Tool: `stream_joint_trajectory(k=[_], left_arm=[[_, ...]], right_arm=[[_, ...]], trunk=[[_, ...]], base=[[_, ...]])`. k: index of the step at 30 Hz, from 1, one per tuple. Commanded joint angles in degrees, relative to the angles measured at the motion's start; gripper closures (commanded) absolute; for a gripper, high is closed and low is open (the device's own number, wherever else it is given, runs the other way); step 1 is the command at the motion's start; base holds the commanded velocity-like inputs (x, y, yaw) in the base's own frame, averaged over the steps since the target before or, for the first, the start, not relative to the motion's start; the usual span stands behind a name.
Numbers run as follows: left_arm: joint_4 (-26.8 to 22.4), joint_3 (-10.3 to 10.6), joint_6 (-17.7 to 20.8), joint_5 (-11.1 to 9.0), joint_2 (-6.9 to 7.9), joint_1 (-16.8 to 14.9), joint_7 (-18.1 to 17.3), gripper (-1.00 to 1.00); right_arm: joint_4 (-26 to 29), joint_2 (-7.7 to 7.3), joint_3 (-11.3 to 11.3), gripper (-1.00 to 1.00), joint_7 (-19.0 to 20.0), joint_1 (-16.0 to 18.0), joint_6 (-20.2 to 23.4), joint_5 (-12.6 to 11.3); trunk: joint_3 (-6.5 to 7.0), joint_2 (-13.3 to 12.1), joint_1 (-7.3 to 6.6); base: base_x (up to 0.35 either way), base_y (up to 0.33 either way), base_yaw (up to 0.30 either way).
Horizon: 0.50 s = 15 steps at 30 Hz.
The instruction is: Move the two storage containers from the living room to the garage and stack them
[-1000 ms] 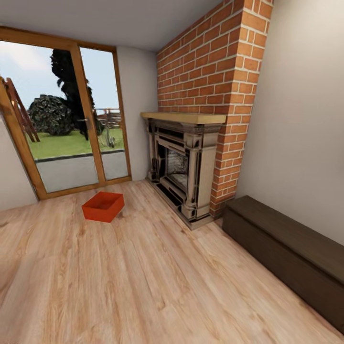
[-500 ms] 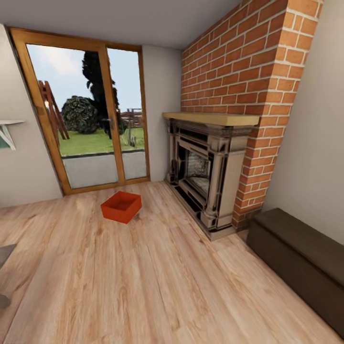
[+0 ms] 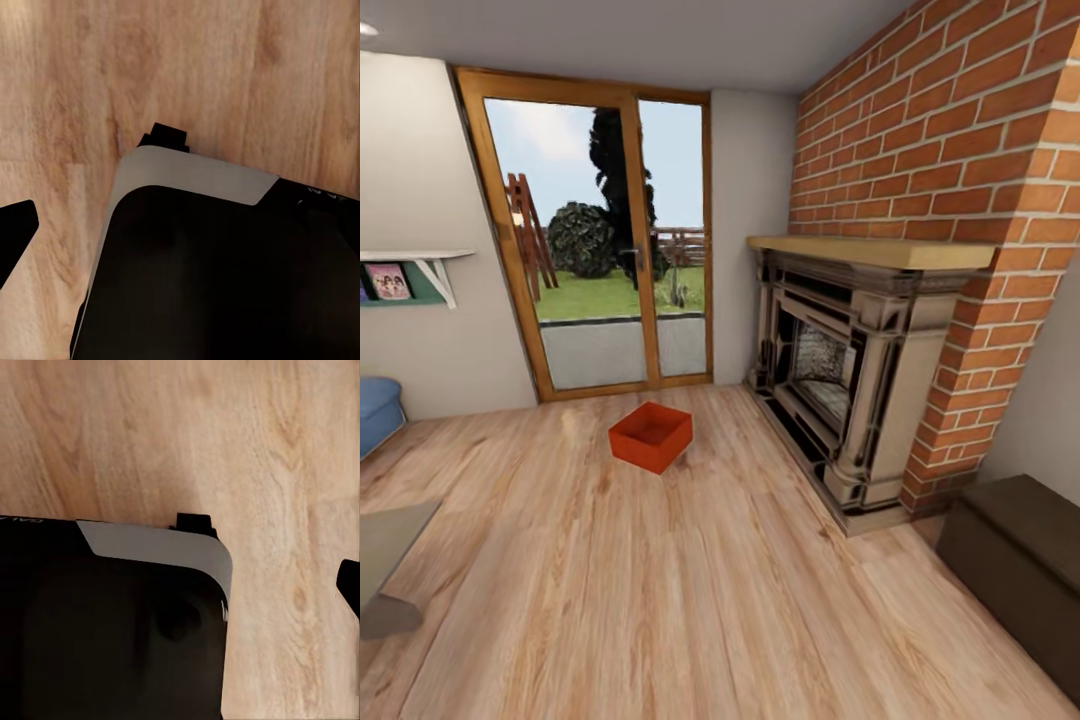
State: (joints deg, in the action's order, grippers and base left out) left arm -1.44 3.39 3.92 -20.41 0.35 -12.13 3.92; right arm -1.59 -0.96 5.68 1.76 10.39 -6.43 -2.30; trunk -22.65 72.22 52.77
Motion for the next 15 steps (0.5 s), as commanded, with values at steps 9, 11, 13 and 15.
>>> stream_joint_trajectory(k=[9,11,13,15], left_arm=[[-0.1,0.4,0.4,-0.4,0.00,0.0,0.2,-1.00],[-0.1,0.4,0.3,-0.4,0.00,0.0,0.2,-1.00],[-0.1,0.4,0.3,-0.4,0.00,0.0,0.2,-1.00],[-0.1,0.4,0.3,-0.4,0.00,0.0,0.2,-1.00]], right_arm=[[-0.2,-0.02,0.4,-1.00,0.2,0.1,-0.3,-0.3],[-0.2,-0.03,0.4,-1.00,0.2,0.1,-0.3,-0.3],[-0.2,-0.03,0.4,-1.00,0.2,0.1,-0.3,-0.3],[-0.2,-0.04,0.4,-1.00,0.2,0.1,-0.3,-0.3]], trunk=[[-0.06,0.0,0.03],[-0.06,0.0,0.03],[-0.06,0.0,0.03],[-0.06,0.0,0.03]], base=[[0.325,0.000,0.269],[0.325,0.000,0.269],[0.325,0.000,0.269],[0.325,0.000,0.269]])
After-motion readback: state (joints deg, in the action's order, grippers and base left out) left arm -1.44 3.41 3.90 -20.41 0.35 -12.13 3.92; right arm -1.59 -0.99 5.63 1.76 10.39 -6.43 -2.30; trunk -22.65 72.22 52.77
